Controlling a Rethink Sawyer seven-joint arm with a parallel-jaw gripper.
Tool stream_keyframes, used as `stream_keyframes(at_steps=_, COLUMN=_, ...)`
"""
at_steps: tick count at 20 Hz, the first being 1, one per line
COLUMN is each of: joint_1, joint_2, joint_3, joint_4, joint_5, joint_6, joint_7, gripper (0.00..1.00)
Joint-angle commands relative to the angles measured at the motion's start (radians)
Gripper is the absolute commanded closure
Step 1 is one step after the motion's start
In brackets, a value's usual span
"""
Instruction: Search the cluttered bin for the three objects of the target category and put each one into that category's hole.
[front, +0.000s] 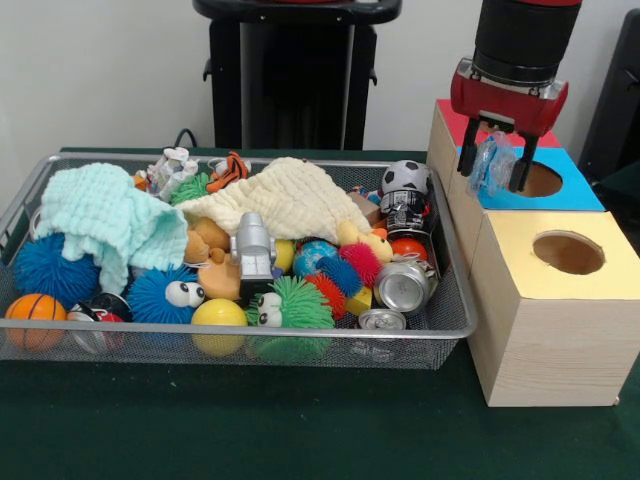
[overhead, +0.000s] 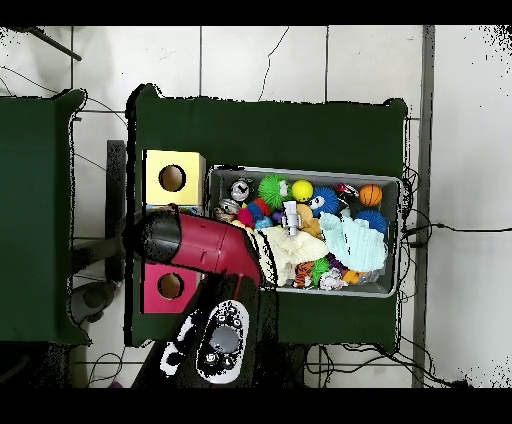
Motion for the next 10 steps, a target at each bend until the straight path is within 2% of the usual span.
stream_keyframes(at_steps=1, joint_1=-0.024, joint_2=0.020, joint_3=0.113, joint_4=0.106, joint_5=0.016, joint_6=-0.024, joint_7=0.144, gripper=0.00)
stream_keyframes(at_steps=10, joint_1=-0.026, joint_2=-0.006, joint_3=0.124, joint_4=0.127, joint_5=0.019, joint_6=0.001, joint_7=0.139, gripper=0.00)
